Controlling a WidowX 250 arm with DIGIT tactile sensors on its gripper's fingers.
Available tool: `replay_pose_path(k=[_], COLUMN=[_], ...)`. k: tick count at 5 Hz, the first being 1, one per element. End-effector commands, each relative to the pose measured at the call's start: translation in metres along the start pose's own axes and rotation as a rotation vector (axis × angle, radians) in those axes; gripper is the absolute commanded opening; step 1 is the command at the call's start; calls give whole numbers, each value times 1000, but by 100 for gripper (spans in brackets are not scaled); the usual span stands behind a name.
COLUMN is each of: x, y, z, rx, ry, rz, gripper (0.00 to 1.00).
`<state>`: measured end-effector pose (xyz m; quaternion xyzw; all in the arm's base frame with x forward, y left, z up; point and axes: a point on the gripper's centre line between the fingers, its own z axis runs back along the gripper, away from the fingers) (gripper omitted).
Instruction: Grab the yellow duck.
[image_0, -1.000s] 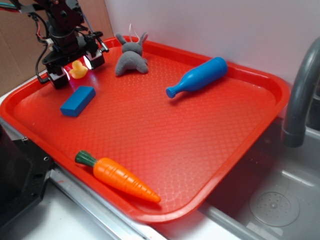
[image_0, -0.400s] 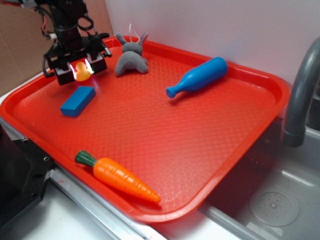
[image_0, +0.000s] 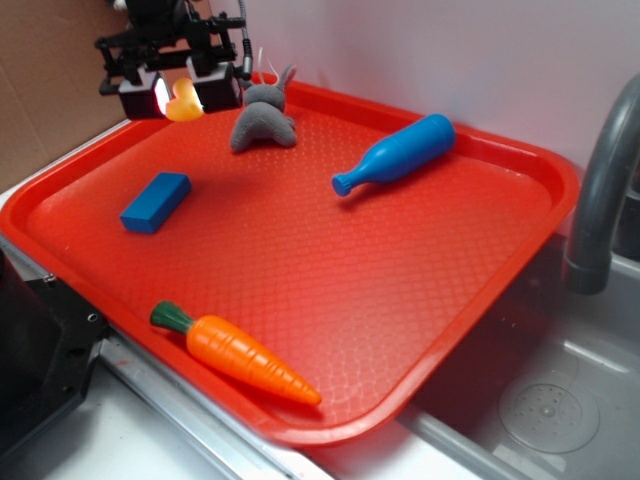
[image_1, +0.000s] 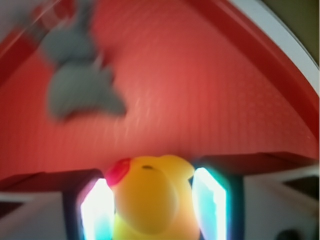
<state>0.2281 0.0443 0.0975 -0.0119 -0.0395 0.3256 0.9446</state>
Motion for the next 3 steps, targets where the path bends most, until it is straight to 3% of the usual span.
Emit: replay_pose_path(k=[1,2,3], x=[-46,-63,-66], y=[1,7,8], z=[70,83,81], rx=[-114,-154,-136], ry=[78,56,30], rz=[-422,-462,-437], gripper=[0,0,0])
